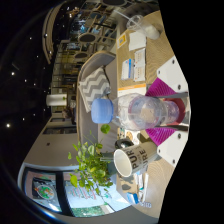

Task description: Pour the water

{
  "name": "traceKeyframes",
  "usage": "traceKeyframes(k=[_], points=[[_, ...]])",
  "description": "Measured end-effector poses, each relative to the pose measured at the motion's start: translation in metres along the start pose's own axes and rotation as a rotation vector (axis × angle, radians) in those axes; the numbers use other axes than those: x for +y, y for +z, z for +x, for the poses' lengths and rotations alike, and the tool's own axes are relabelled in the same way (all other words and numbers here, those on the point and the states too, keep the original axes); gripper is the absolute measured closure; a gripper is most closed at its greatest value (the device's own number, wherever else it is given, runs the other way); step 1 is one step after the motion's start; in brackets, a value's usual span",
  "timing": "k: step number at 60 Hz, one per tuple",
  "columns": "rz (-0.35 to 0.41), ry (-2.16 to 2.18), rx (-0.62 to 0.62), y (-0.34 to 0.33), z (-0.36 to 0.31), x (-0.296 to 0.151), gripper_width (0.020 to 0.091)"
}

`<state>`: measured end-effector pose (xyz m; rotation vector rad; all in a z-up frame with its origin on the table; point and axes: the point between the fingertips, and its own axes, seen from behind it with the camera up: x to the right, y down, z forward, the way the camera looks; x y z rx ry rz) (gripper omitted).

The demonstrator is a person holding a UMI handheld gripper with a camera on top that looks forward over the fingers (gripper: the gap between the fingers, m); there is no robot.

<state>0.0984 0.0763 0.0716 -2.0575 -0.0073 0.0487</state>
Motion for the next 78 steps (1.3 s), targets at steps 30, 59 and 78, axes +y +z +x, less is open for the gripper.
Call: traceKeyframes(k=[30,59,78], points=[[-0.139,-0.04,0.135,-0.041,0.011,0.033,0.0248],[-0.215,-0.065,0.191,-0.262,-0.065,0.026,0.0253],[-0.213,-0.034,0.19,-0.312,-0.059,0.022,0.0252]])
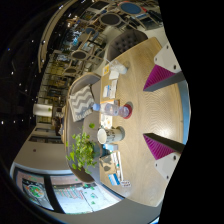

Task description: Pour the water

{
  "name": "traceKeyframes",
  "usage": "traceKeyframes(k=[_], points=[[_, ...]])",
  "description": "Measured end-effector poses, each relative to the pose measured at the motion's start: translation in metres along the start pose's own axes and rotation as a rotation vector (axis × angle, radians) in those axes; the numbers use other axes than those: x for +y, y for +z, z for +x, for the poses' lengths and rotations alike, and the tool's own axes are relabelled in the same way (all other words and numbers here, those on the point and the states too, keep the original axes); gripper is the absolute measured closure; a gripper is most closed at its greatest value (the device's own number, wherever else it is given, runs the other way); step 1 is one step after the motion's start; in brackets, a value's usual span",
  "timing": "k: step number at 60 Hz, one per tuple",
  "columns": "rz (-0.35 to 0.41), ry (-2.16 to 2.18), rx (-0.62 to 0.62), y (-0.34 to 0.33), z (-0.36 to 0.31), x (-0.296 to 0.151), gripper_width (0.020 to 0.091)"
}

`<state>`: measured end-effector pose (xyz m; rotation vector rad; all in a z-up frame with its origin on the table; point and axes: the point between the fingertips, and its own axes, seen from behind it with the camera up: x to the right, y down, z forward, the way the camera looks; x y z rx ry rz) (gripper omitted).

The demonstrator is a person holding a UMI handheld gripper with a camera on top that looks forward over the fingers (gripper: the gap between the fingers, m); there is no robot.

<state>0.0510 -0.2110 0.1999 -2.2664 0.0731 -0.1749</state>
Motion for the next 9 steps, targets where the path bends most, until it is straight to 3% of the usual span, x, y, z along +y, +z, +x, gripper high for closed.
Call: traceKeyframes(k=[9], points=[[0.019,-0.033,-0.013,-0.0049,0.0112,-0.0043,0.0251]])
